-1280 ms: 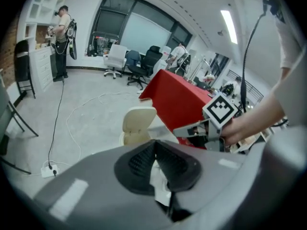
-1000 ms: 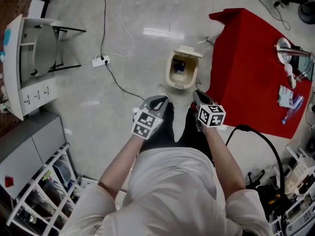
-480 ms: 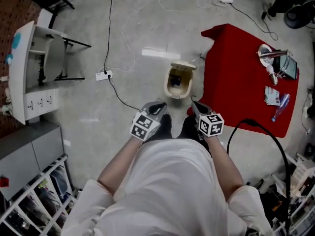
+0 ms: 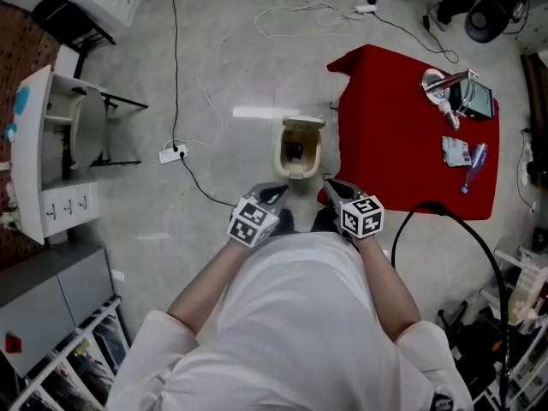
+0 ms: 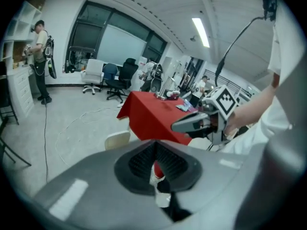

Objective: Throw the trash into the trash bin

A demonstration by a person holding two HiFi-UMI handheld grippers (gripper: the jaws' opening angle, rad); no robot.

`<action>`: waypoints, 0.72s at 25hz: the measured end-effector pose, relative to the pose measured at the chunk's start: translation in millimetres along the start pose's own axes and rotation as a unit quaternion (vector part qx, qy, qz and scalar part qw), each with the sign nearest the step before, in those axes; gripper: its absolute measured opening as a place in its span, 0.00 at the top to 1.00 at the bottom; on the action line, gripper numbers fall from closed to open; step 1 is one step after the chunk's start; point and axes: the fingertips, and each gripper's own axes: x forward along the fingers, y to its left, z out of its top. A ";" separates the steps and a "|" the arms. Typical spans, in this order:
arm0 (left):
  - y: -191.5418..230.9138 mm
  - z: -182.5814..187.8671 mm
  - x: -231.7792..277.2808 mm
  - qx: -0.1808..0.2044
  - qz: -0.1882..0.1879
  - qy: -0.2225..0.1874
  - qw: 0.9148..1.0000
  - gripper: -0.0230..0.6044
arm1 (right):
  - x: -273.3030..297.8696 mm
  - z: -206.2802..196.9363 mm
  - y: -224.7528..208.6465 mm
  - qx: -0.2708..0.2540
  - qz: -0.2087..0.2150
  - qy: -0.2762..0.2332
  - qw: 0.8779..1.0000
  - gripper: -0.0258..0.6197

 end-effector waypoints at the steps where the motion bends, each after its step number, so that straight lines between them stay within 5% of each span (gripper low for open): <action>1: -4.1 1.3 4.4 0.007 -0.007 0.004 1.000 0.96 | -3.5 0.5 -0.8 -0.002 0.001 -0.002 1.000 0.96; 7: -32.9 28.0 34.8 0.044 -0.032 0.013 0.998 0.96 | -31.1 3.9 -25.2 0.003 0.001 -0.020 1.000 0.96; 18: -106.9 93.0 108.1 0.052 -0.050 -0.011 0.997 0.96 | -114.9 8.3 -107.4 0.004 -0.015 -0.036 0.999 0.96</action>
